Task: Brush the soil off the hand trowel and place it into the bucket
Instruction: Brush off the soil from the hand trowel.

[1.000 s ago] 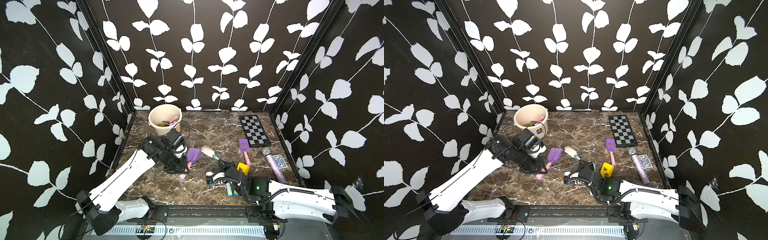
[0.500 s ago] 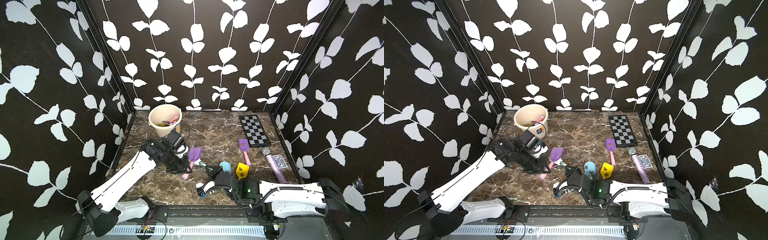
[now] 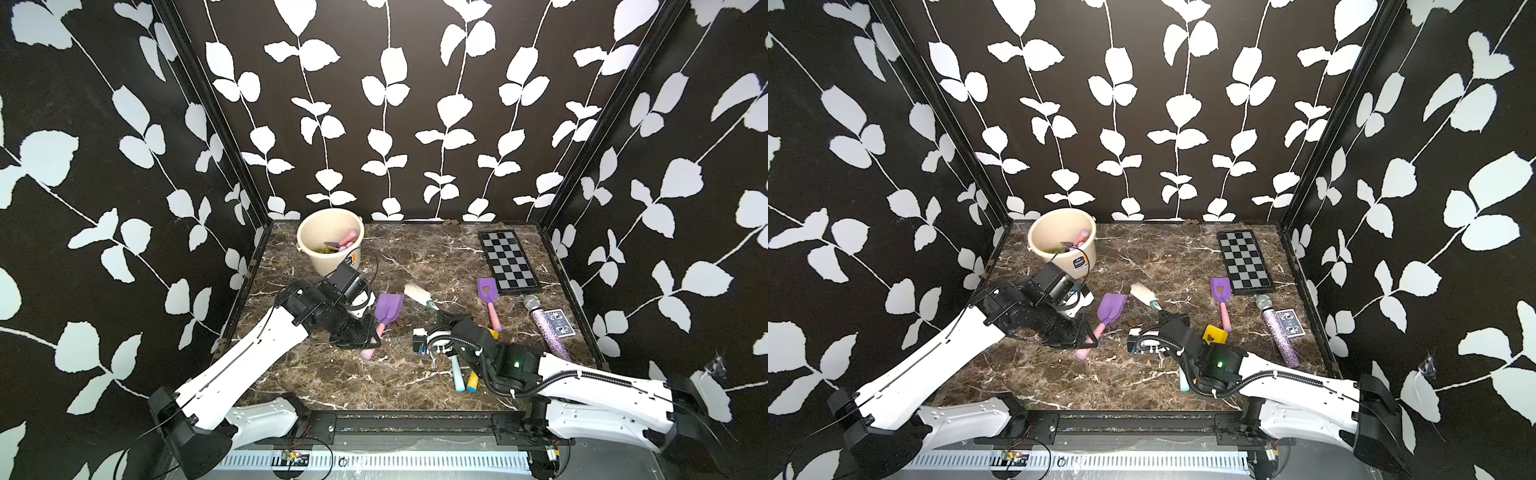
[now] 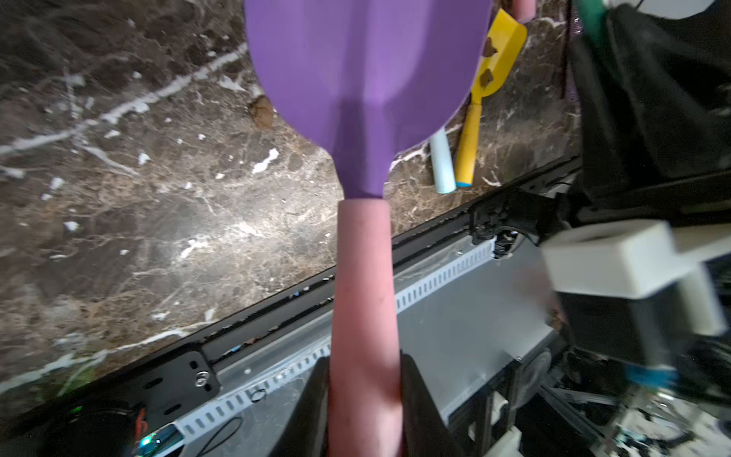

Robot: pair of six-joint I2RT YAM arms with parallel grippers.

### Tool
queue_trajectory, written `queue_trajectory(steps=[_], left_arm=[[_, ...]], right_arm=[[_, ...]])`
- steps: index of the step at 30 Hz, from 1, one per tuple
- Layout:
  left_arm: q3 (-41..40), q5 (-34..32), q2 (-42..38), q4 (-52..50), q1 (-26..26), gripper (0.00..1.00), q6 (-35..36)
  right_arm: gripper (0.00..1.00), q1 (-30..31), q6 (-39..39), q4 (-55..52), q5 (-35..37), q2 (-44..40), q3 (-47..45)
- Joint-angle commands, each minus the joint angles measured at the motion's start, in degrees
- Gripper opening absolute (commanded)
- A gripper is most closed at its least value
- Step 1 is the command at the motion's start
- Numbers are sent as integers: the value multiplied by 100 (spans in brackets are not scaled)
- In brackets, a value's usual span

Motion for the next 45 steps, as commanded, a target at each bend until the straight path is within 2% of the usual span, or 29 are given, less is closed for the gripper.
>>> queue_trajectory(steps=[1,3,9,12,15,20,23,35,45], left_arm=[[48,-846,-100,-202,7,0,521],[-71,-974,-122,-62,7,0,560],[-464,-1240,-295,428,7,0,590],[-497,-1363,-300,528,7,0,611],[-528,-1383,-337,676,8,0,617],[-541,-1374,-332,764,7,0,589],[-570,-1404,-340,764,7,0,542],[-607,-1205,-414,847,12,0,465],[-604,-1260,-525,846,8,0,466]], right_arm=[[0,-352,2411,-888,-1201,-12,763],[0,-607,3341,-1121,-2041,65,1173],[0,-1340,5201,-1299,-4573,468,2115],[0,-1621,6256,-703,-5754,649,2218],[0,-1745,7355,292,-6429,841,2056],[0,-1754,8774,1667,-6692,1189,1599],[0,-1758,9079,1887,-6627,1314,1288],[0,-2236,9254,1962,-6061,1166,412],[0,-3028,8964,1599,-5687,393,248]])
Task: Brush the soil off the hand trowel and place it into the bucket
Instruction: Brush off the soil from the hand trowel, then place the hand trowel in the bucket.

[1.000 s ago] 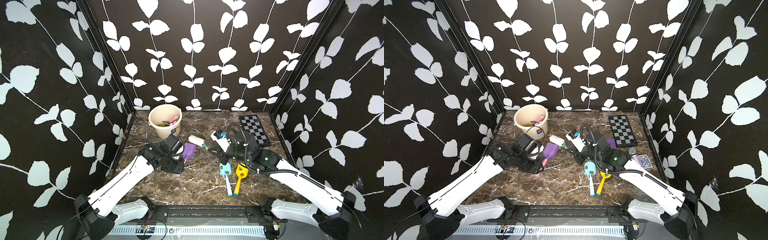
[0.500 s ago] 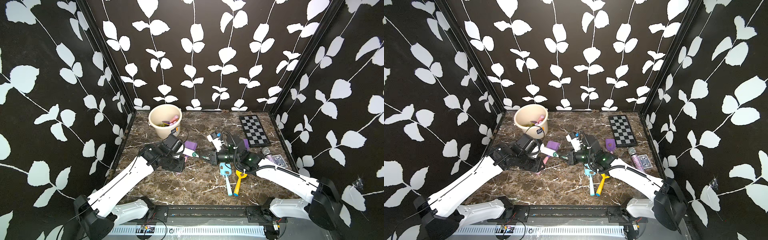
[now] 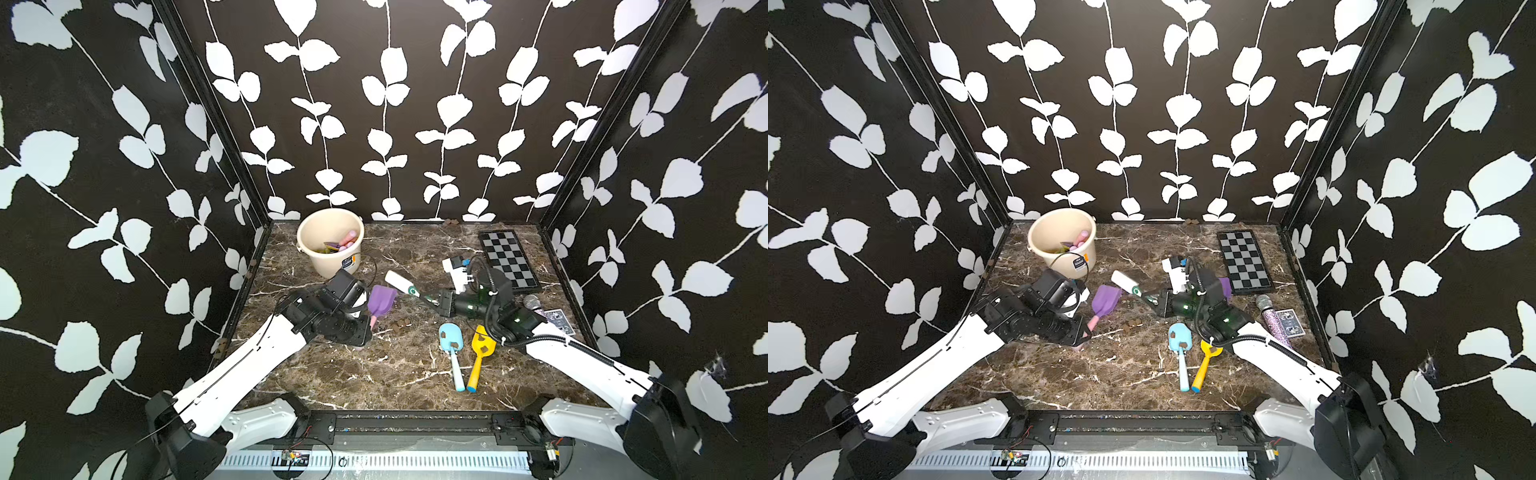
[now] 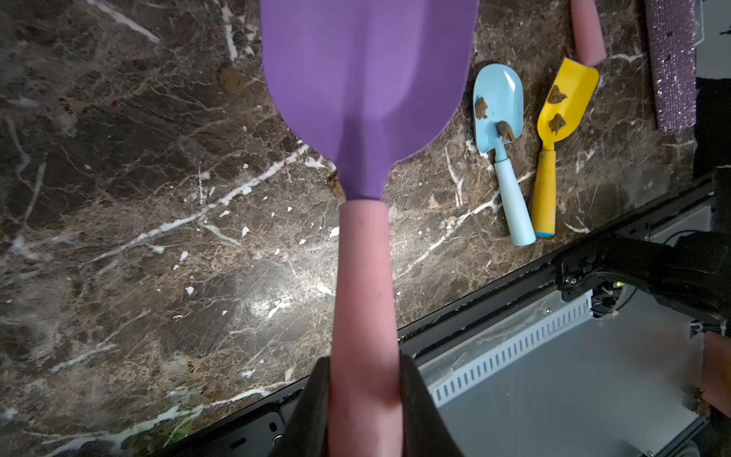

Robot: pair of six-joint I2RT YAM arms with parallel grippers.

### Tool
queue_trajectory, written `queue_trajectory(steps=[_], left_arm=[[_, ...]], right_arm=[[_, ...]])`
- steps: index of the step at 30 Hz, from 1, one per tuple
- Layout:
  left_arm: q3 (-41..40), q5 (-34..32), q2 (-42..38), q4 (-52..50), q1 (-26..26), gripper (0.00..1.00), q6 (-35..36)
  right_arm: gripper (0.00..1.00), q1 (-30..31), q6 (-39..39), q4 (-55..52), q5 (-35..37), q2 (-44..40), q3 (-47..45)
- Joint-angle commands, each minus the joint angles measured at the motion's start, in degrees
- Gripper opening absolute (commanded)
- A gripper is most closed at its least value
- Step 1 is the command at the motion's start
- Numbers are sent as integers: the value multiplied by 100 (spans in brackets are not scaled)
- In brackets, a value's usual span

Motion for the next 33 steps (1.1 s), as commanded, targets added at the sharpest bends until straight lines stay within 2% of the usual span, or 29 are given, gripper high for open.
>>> queue_trajectory(steps=[1,6,13,17,21,27,30,33], left_arm=[[20,-119,-199,137,12,0,-28],[570,-139,-1,543,139,0,-216],[2152,632,995,1222,1535,0,-1018],[2521,1293,1498,2067,2336,0,-2089],[3152,1101,2135,1818,2731,0,-3114],[3095,943,2490,2343,2965,0,-5110],[3031,677,2606,2589,2994,0,-5806],[2970,871,2837,3016,3036,0,-6499]], right_arm=[[0,-177,-171,-102,340,-415,-65],[0,-207,-473,-340,859,-817,-223],[0,-207,54,238,1115,-997,-680],[0,-207,254,232,1201,-1162,-800],[0,-207,233,-30,1315,-1408,-841],[0,-207,131,-260,1465,-1622,-837],[0,-206,109,-331,1430,-1644,-822],[0,-206,152,-337,1420,-1680,-858]])
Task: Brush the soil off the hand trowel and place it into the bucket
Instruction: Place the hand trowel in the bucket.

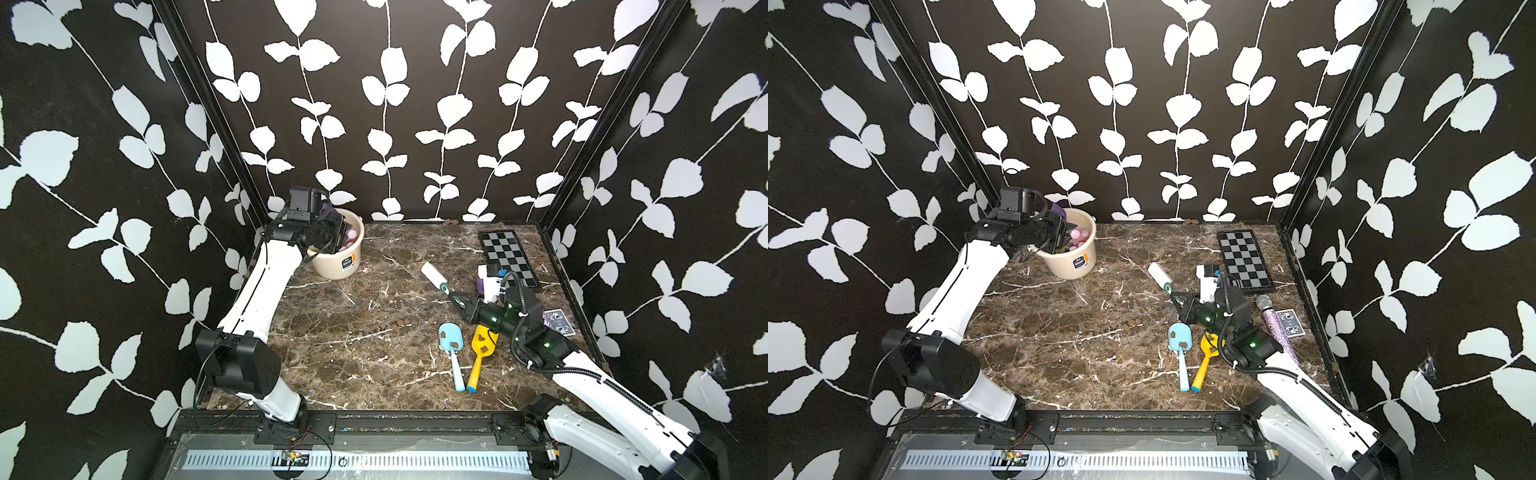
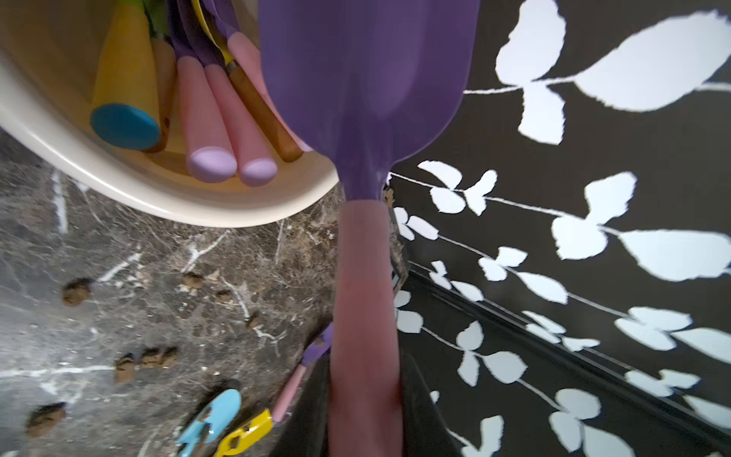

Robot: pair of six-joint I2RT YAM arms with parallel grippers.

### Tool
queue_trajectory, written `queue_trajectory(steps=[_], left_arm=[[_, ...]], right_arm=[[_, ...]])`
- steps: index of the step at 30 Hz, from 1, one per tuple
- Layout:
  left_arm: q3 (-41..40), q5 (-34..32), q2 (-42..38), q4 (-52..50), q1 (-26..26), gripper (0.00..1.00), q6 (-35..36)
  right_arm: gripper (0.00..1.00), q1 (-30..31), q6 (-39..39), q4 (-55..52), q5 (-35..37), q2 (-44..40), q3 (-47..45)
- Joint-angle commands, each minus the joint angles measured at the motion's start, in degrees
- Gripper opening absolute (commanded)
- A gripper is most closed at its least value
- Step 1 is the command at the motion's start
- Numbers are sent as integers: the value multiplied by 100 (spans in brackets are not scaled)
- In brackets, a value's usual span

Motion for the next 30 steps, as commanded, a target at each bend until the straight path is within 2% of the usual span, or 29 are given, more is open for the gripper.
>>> queue_trajectory(steps=[1,9,17,19,21,23,27,30], left_arm=[[-47,96,171,779,55,0,-1220],[-347,289,634,1435,137,0,-2272],[-893,402,686,1888,342,0,-2402],[-887,466,710,1965,380,13,-2280],[-868,448,679,1957,431,36,-2134],[-871,353,594,1908,481,49,-1997],[-752,153,295,1503,522,62,-1606],[-612,120,47,1204,509,60,-1233]], right_arm=[[0,-4,40,175,50,-128,-15],[0,-3,130,57,86,-342,-95],[0,-4,94,-147,272,-680,-208],[0,-4,85,-149,286,-677,-202],[0,-4,93,-153,270,-638,-170],[0,-4,101,-141,252,-586,-139],[0,-4,112,-124,231,-526,-103],[0,-4,88,-115,261,-517,-94]])
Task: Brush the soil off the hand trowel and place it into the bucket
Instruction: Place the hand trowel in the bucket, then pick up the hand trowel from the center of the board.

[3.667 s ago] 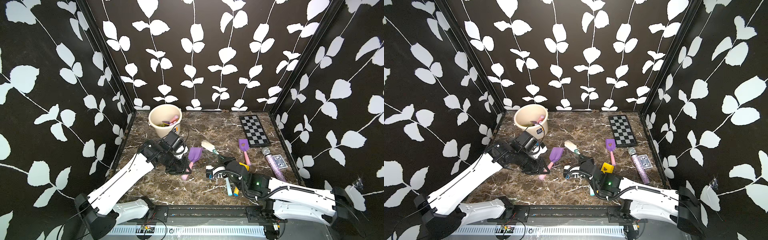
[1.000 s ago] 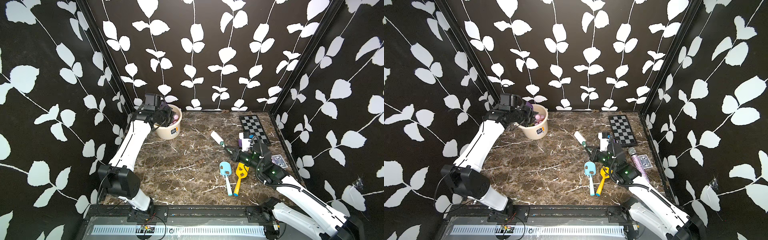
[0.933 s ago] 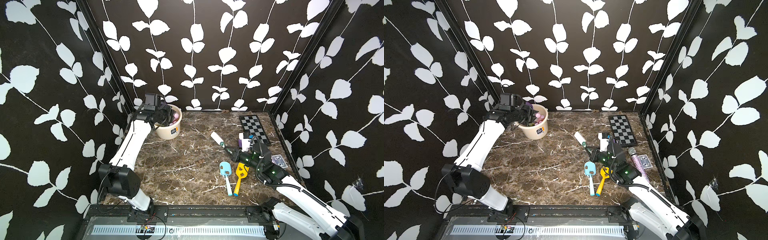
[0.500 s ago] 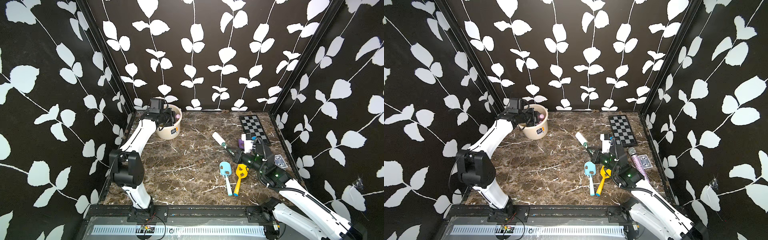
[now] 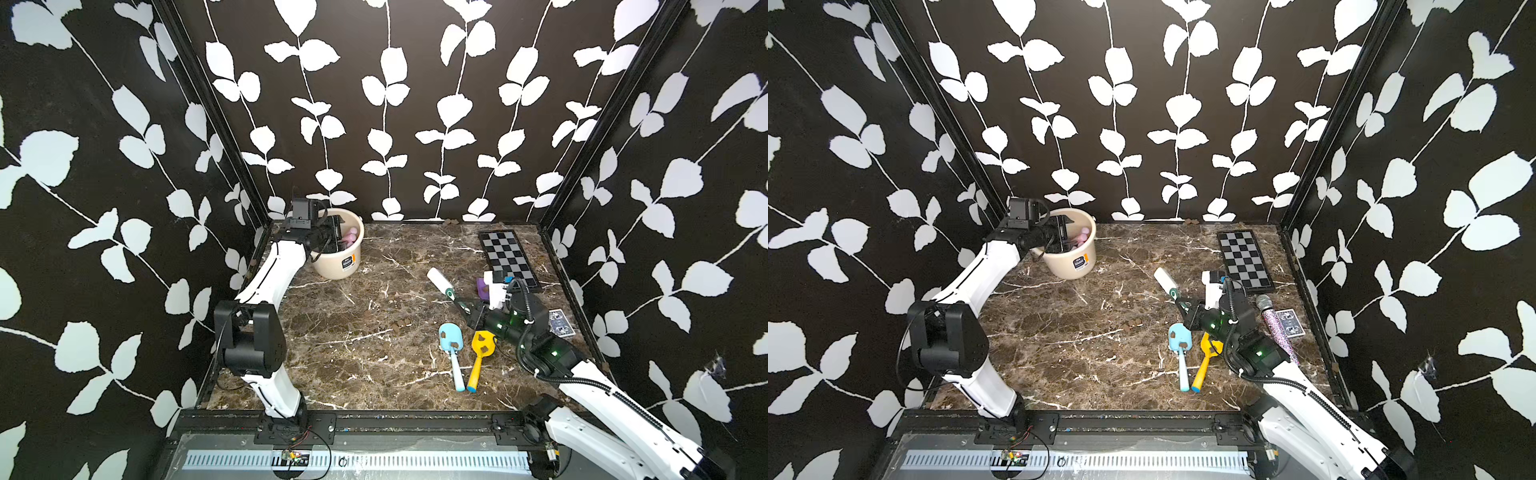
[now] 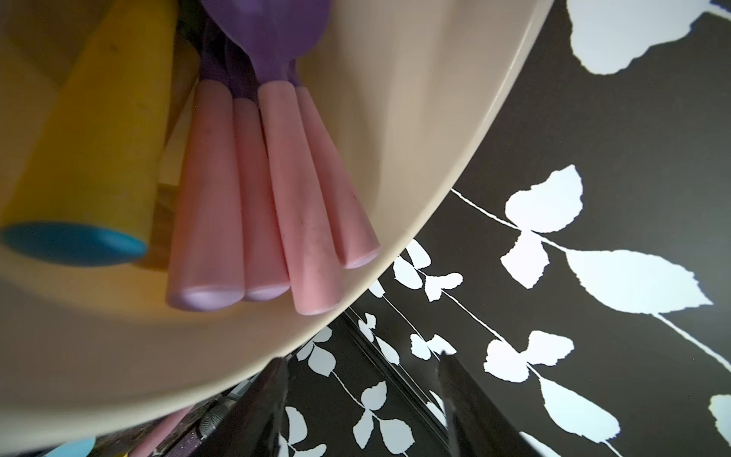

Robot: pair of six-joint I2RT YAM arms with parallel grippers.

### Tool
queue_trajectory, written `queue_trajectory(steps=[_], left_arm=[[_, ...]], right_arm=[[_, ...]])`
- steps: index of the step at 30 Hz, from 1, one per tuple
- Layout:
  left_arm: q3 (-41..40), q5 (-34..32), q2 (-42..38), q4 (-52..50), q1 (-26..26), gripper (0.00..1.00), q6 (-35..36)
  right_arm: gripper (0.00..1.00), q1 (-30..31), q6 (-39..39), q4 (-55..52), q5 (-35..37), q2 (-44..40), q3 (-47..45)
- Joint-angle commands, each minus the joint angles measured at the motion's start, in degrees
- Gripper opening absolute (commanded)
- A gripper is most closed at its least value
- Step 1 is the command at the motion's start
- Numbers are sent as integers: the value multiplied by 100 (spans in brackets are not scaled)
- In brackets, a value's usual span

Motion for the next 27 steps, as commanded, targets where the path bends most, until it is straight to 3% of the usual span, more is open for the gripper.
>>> queue_trajectory(steps=[1,4,7,14,21,27], left_arm=[[293,-121,-664,-452,1,58,644],[389,-379,-997,-795,-258,57,1245],[485,-889,-1265,-1210,-916,57,1896],[301,-1946,-1329,-1346,-3010,54,2601],[267,-2400,-551,-1284,-4788,53,3197],[252,-1973,406,-1418,-5482,53,4506]], right_arm=[[0,-4,33,263,106,-21,97],[0,-4,-32,216,210,-21,155],[0,-4,-84,88,515,-59,227],[0,-50,-345,-615,1352,-307,438],[0,-250,-354,-1750,2352,-819,583],[0,-678,-283,-2251,2334,-1238,599]])
